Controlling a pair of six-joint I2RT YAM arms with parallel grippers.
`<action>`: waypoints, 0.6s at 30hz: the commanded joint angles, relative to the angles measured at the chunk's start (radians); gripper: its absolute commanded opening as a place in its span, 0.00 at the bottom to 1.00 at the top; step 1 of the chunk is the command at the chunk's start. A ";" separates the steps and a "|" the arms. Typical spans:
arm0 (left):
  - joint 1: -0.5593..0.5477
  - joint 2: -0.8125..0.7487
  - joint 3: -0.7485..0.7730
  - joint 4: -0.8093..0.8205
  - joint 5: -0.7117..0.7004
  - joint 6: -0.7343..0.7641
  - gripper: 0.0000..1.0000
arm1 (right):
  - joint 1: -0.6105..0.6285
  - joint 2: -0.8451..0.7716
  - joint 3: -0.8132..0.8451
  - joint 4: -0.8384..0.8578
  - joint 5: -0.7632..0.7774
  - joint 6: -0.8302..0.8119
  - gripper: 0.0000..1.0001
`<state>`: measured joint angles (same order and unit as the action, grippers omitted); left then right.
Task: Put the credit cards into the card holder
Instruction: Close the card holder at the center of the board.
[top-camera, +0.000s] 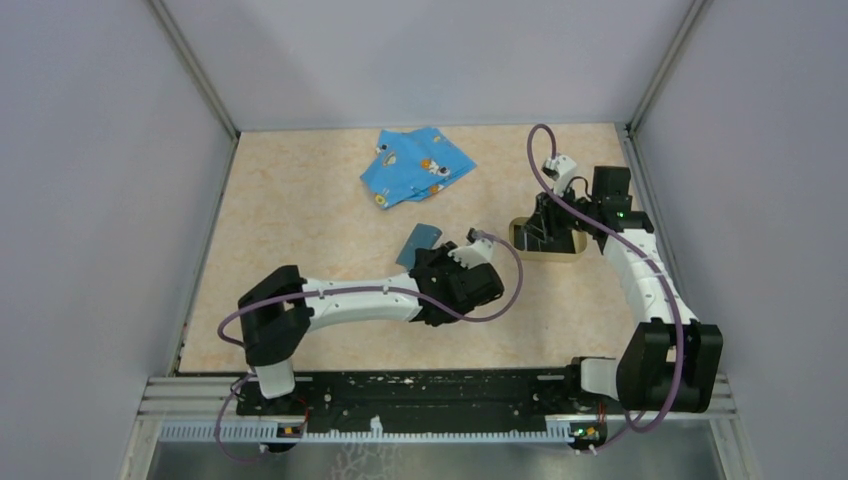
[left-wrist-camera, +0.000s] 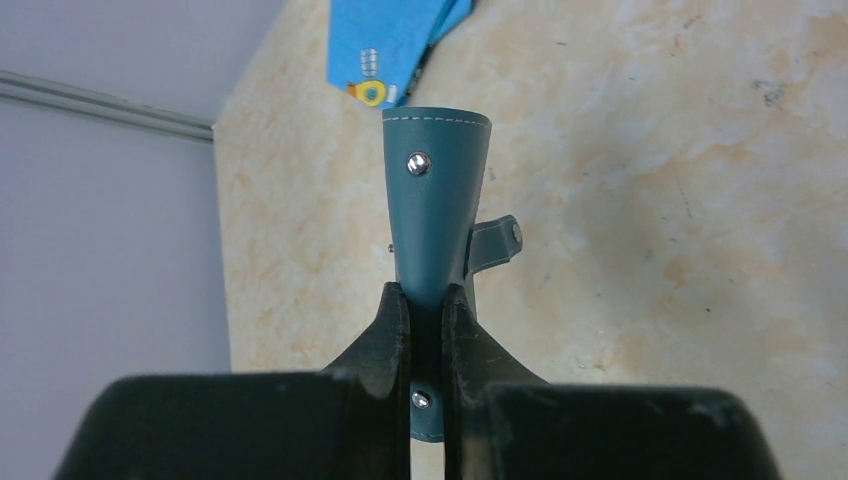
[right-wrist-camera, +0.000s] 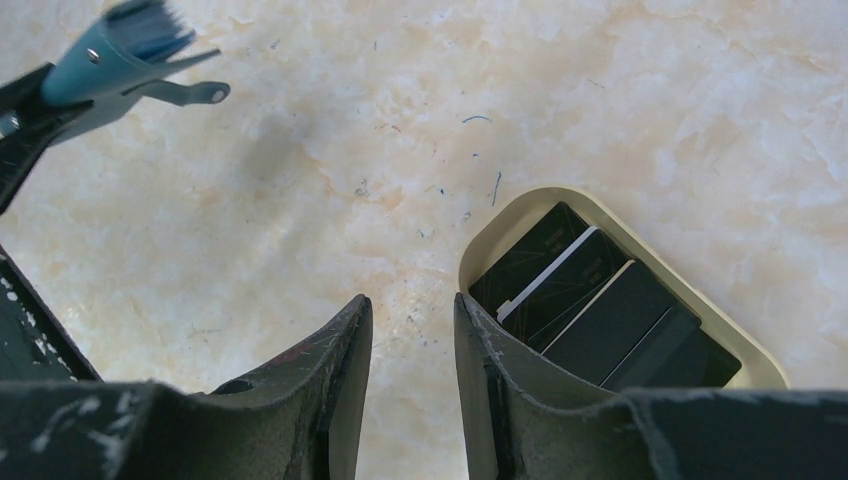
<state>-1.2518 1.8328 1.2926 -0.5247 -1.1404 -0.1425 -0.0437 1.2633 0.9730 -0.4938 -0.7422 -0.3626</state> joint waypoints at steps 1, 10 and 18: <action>-0.011 -0.054 0.020 0.007 -0.123 0.080 0.00 | -0.010 -0.020 -0.002 0.038 -0.006 0.009 0.36; -0.035 0.135 0.029 0.048 0.032 -0.027 0.00 | -0.013 -0.016 -0.003 0.038 -0.006 0.010 0.36; -0.090 0.231 0.085 0.044 0.158 -0.161 0.24 | -0.013 -0.004 -0.003 0.032 -0.020 0.009 0.36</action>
<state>-1.3228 2.0731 1.3251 -0.4999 -1.0904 -0.1959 -0.0444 1.2633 0.9730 -0.4934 -0.7437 -0.3622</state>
